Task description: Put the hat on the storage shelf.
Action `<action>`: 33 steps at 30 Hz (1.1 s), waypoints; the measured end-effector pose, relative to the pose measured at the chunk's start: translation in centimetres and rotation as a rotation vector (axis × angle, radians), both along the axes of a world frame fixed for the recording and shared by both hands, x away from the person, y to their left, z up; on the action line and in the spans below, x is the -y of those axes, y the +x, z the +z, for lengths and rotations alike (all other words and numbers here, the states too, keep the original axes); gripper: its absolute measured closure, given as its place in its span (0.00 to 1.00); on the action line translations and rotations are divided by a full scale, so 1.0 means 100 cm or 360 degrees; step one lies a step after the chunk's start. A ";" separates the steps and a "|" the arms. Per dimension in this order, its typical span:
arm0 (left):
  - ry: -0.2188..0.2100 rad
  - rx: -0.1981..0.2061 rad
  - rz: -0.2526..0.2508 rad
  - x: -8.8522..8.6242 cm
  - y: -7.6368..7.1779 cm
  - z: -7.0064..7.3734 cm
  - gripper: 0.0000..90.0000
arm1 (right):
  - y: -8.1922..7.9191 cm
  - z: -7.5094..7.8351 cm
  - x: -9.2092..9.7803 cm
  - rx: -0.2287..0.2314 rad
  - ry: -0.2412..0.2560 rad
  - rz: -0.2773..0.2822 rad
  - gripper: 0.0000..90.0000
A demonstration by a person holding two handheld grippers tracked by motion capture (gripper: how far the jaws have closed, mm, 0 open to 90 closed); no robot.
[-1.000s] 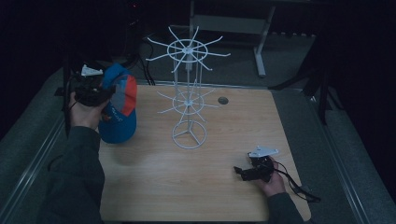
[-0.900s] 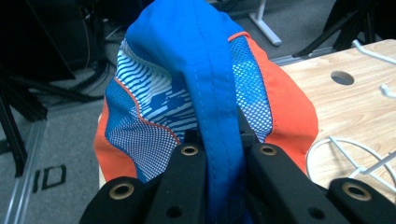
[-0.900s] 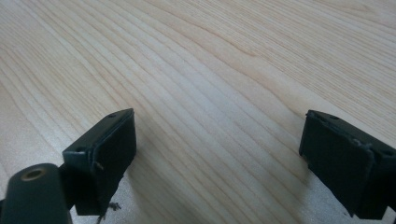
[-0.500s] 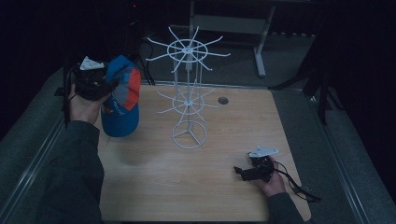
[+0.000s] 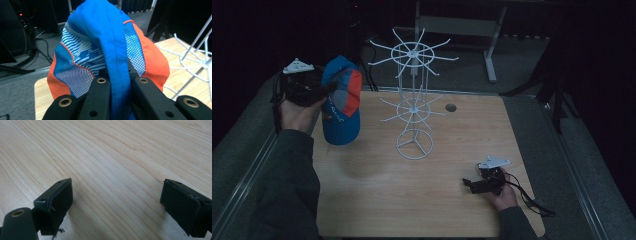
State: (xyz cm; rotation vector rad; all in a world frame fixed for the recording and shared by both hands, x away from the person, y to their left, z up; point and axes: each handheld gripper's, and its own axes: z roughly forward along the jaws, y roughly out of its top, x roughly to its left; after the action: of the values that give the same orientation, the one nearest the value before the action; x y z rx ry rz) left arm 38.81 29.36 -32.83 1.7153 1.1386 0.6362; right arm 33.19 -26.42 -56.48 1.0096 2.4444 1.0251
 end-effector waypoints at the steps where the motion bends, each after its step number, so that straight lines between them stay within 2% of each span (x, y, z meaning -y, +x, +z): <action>1: -0.0027 0.0006 -0.0011 -0.002 -0.001 0.001 0.97 | 0.000 0.000 0.000 0.0000 0.0000 0.0000 0.12; 6: -0.0089 0.0029 -0.0028 -0.005 -0.003 0.004 0.98 | 0.000 0.000 0.000 0.0000 0.0000 0.0000 0.12; 18: -0.0080 0.0058 -0.0091 0.000 -0.006 0.018 0.98 | 0.000 0.000 0.000 -0.0003 0.0002 -0.0002 0.12; 24: -0.0078 0.0057 -0.0101 0.001 -0.007 0.019 0.97 | 0.000 0.000 0.000 -0.0004 0.0003 -0.0003 0.12; 33: -0.0078 0.0069 -0.0171 0.005 -0.011 0.023 0.98 | 0.000 0.000 0.000 -0.0004 0.0002 -0.0002 0.12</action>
State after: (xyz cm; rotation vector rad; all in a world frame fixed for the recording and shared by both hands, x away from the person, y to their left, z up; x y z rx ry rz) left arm 37.72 28.86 -30.53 1.7006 1.0165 0.5718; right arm 33.17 -26.41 -56.47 1.0133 2.4455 1.0254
